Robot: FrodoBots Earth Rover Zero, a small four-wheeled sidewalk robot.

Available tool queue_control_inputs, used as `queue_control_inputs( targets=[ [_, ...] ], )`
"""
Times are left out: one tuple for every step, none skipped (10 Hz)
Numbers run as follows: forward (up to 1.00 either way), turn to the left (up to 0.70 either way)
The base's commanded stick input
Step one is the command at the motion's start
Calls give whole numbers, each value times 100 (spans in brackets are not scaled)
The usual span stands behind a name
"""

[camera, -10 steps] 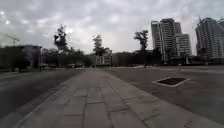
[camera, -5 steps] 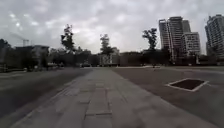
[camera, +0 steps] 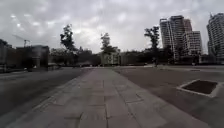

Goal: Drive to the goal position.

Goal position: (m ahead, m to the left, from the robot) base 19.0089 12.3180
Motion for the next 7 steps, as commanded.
queue_control_inputs(
  targets=[
    [100, 0],
    [100, 0],
    [100, 0],
    [100, 8],
    [100, 29],
    [100, 40],
    [100, 40]
  ],
)
